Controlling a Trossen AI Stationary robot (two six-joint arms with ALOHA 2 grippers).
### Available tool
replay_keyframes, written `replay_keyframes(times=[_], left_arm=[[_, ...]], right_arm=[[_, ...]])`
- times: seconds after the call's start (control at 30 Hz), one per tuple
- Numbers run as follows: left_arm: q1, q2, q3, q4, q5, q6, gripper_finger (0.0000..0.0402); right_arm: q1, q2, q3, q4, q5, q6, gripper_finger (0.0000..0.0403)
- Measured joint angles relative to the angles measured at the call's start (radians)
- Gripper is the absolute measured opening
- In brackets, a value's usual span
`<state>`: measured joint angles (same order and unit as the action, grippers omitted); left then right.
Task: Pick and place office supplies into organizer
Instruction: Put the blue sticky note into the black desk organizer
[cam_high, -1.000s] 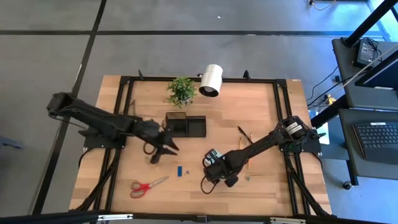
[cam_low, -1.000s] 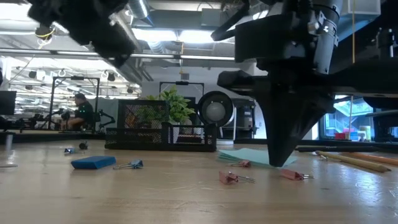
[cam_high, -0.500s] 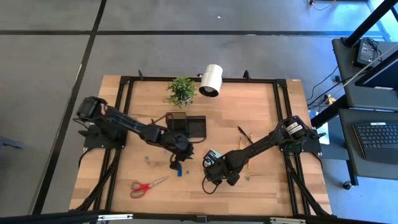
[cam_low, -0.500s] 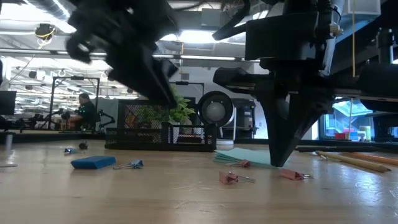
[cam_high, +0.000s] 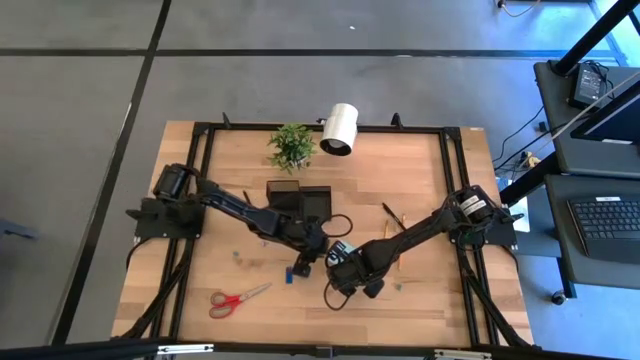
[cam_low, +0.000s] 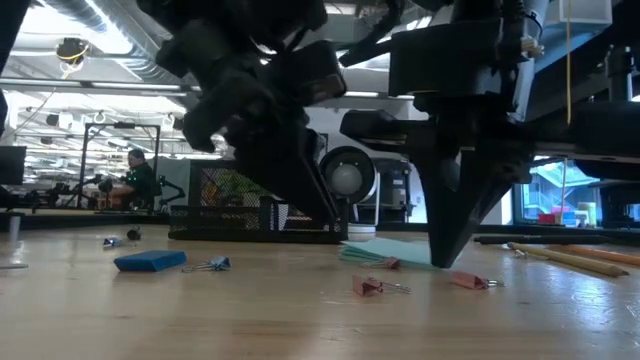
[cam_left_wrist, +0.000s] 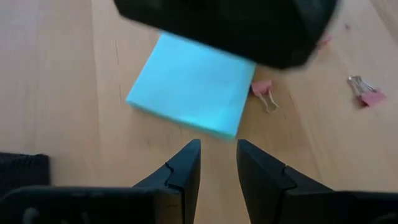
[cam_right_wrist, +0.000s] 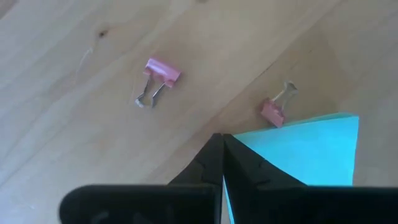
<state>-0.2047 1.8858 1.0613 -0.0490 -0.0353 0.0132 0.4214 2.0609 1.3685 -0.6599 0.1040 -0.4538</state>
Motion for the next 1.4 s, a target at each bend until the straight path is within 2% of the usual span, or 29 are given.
replay_keyframes(times=[0.27, 0.6, 0.87, 1.03, 1.13, 1.4], left_arm=[[0.000, 0.049, 0.020, 0.020, 0.000, -0.057, 0.0098], [0.000, 0.049, 0.020, 0.022, -0.001, -0.105, 0.0098], [0.000, 0.049, 0.020, 0.022, -0.002, -0.105, 0.0098], [0.000, 0.049, 0.020, 0.022, -0.003, -0.105, 0.0098], [0.000, 0.049, 0.020, 0.022, -0.003, -0.105, 0.0098], [0.004, 0.049, 0.019, 0.021, -0.001, -0.105, 0.0098]], right_arm=[[0.000, 0.000, 0.000, 0.013, 0.006, 0.000, 0.0010], [0.000, 0.000, 0.002, 0.013, 0.007, 0.006, 0.0010], [0.000, 0.002, 0.008, 0.006, 0.007, 0.061, 0.0010], [-0.001, 0.002, 0.009, 0.005, 0.007, 0.152, 0.0014], [0.000, 0.002, 0.010, 0.004, 0.006, 0.188, 0.0039], [-0.004, 0.007, 0.037, -0.013, 0.008, 0.187, 0.0148]])
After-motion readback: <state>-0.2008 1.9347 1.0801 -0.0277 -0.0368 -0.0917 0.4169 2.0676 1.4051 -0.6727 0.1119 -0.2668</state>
